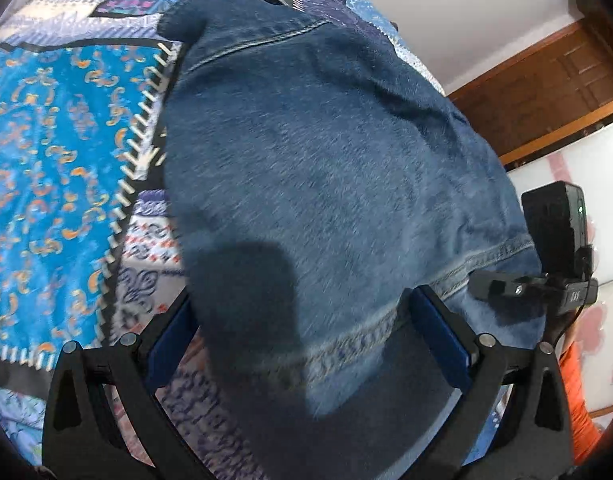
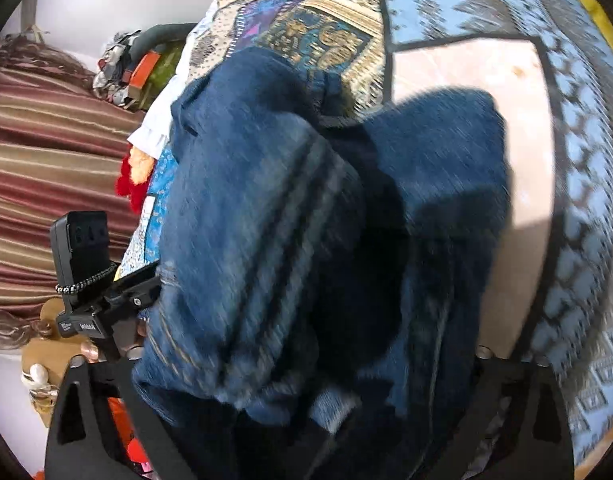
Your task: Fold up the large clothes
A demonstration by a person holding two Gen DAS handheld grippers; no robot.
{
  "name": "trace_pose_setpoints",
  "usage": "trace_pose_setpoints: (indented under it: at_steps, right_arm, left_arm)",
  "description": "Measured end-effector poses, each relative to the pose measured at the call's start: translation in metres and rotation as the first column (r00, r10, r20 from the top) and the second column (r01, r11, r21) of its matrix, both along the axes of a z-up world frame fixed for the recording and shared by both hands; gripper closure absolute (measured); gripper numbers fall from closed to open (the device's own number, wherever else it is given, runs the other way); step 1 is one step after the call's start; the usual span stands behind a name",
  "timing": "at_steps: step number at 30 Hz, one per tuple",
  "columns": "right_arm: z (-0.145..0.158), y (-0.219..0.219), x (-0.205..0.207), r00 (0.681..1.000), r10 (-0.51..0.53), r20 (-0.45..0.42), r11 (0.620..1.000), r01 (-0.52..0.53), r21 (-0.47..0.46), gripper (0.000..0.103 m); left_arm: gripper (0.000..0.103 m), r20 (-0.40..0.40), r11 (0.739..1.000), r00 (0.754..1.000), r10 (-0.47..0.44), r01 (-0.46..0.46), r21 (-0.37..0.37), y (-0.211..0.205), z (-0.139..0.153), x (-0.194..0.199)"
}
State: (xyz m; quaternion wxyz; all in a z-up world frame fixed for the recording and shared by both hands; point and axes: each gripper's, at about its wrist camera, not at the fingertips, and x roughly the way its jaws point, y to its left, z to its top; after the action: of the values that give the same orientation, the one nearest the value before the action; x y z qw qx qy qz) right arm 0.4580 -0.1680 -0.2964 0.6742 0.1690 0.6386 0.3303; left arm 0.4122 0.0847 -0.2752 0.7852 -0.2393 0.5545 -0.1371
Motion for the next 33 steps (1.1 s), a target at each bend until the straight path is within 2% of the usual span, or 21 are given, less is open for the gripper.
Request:
trace_pose_setpoints:
  at_steps: [2, 4, 6, 10, 15, 23, 30, 33]
  right_arm:
    - [0.000, 0.002, 0.002, 1.000, -0.002, 0.001, 1.000, 0.002, -0.004, 0.012]
    - [0.002, 0.002, 0.000, 1.000, 0.005, 0.022, 1.000, -0.004, -0.007, 0.023]
    - [0.011, 0.002, -0.002, 0.999, 0.007, 0.054, 1.000, -0.007, -0.005, 0.036]
    - [0.025, 0.005, -0.009, 0.995, -0.004, 0.096, 1.000, 0.007, -0.026, 0.050]
    - [0.050, 0.018, -0.021, 0.990, 0.013, 0.143, 0.999, -0.006, -0.044, 0.060]
    - [0.101, 0.055, -0.047, 0.974, 0.035, 0.224, 0.999, -0.028, -0.033, 0.062]
    - [0.130, 0.100, -0.073, 0.958, 0.069, 0.279, 0.997, -0.071, -0.002, 0.062]
    - [0.129, 0.123, -0.082, 0.958, 0.087, 0.273, 0.996, -0.093, 0.010, 0.062]
  left_arm:
    - [0.008, -0.013, 0.999, 1.000, 0.019, -0.019, -0.037, 0.000, -0.004, 0.004]
    - [0.020, -0.011, 0.998, 0.999, 0.042, -0.042, -0.043, 0.001, -0.001, 0.006]
    - [0.031, 0.013, 0.999, 0.999, 0.044, -0.043, -0.025, 0.001, 0.006, 0.001]
    - [0.046, 0.053, 0.999, 0.998, 0.038, -0.038, 0.010, 0.001, 0.024, -0.010]
    - [0.052, 0.122, 0.995, 0.992, 0.015, -0.026, 0.092, -0.003, 0.057, -0.027]
    - [0.054, 0.215, 0.991, 0.976, 0.032, -0.060, 0.124, 0.044, 0.108, -0.074]
    - [0.054, 0.264, 0.981, 0.961, 0.083, -0.126, 0.151, 0.091, 0.129, -0.108]
    - [0.054, 0.259, 0.976, 0.960, 0.109, -0.153, 0.156, 0.114, 0.123, -0.115]
